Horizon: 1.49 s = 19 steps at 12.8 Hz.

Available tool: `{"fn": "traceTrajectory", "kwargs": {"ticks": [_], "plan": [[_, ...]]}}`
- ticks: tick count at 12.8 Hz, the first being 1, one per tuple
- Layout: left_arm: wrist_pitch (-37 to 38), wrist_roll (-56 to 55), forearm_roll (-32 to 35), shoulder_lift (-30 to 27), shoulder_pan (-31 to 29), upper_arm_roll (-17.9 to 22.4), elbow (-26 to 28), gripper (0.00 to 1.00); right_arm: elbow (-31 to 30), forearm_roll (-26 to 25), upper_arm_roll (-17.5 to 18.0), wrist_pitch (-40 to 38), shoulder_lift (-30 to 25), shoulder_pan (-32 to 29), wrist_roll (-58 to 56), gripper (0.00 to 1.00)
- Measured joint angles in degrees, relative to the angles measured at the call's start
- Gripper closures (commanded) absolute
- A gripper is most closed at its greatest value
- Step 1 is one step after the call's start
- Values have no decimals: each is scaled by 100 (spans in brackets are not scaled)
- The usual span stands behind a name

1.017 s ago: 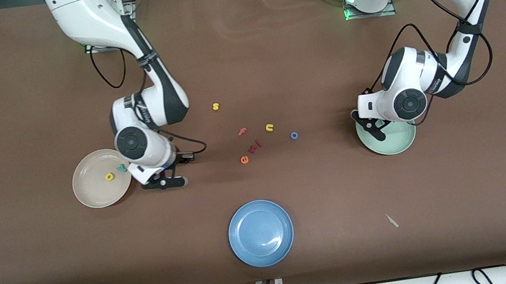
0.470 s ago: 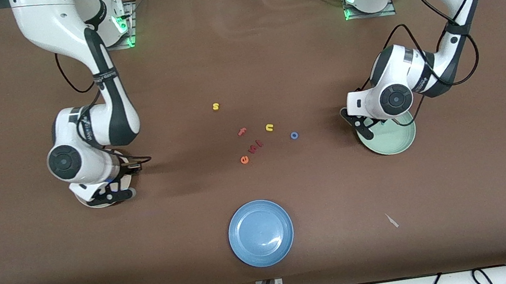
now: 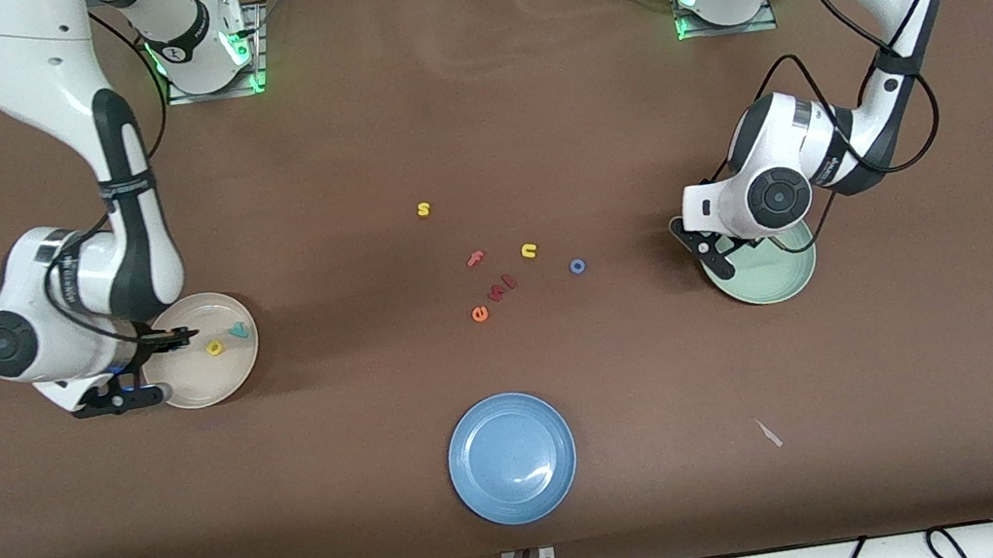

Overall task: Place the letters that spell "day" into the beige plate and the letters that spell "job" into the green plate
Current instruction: 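Place the green a on the white plate while the left gripper places the p, then retract the right arm to rest while the left gripper reaches the blue o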

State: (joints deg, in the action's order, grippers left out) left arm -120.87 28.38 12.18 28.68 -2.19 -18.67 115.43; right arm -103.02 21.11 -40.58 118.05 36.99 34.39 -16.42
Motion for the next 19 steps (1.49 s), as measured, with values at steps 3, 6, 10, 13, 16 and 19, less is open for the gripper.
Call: {"fn": "traceTrajectory", "kwargs": {"ticks": [3,6,10,13,16,19], "plan": [[-8,3,0,192,-74,5,-34,70,23,5,23,3,84,-28,38,0],[-29,13,0,250,-97,13,-178,61,258,21,43,-184,84,56,137,0],[291,38,5,249,-97,13,-515,0,690,58,210,-749,78,133,815,0],[342,368,5,248,-97,12,-602,0,883,58,243,-1169,78,329,1111,0],[524,583,-309,191,-95,-16,-719,0,1236,57,198,-1785,69,332,1193,0],[882,560,-610,95,-70,-240,-1005,0,1449,46,156,-2158,5,342,1198,0]]}}
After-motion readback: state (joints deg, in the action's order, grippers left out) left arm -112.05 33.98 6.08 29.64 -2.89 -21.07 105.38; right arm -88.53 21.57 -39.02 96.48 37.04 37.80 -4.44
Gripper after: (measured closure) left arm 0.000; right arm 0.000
